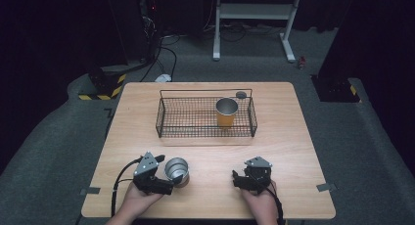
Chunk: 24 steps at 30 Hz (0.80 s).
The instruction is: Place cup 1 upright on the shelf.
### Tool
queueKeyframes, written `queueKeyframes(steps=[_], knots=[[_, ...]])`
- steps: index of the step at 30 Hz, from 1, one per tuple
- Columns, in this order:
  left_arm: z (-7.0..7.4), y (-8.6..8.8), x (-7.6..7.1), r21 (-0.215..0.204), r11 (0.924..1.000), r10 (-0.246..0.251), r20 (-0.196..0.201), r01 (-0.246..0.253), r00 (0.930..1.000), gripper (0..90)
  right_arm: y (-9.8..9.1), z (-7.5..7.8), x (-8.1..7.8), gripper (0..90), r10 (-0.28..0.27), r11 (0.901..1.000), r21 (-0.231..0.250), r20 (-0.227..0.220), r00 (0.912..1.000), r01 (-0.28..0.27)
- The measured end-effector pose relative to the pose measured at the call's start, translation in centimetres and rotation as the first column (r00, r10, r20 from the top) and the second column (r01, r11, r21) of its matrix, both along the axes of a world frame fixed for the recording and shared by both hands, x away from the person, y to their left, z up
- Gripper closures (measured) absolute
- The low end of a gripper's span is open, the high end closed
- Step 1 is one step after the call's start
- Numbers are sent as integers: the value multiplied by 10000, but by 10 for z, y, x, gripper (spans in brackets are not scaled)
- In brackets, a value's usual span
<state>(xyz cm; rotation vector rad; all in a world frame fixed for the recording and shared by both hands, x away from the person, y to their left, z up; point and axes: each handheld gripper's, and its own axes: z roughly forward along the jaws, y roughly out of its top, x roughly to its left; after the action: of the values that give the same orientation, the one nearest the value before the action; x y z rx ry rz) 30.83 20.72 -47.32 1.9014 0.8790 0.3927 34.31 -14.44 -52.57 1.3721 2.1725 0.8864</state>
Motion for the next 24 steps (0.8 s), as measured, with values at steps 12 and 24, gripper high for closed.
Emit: queueKeyframes(steps=[12, 24], knots=[[-12, -11, 1, 474, 9986, -230, -35, 232, 9997, 3, 0, 0, 0, 132, -4, 10000, 0, -3, 10000, 4], [-21, -13, 2, 621, 9978, -243, -90, 248, 9997, 7, 0, 0, 0, 133, -1, 10000, -2, 2, 10000, 1]])
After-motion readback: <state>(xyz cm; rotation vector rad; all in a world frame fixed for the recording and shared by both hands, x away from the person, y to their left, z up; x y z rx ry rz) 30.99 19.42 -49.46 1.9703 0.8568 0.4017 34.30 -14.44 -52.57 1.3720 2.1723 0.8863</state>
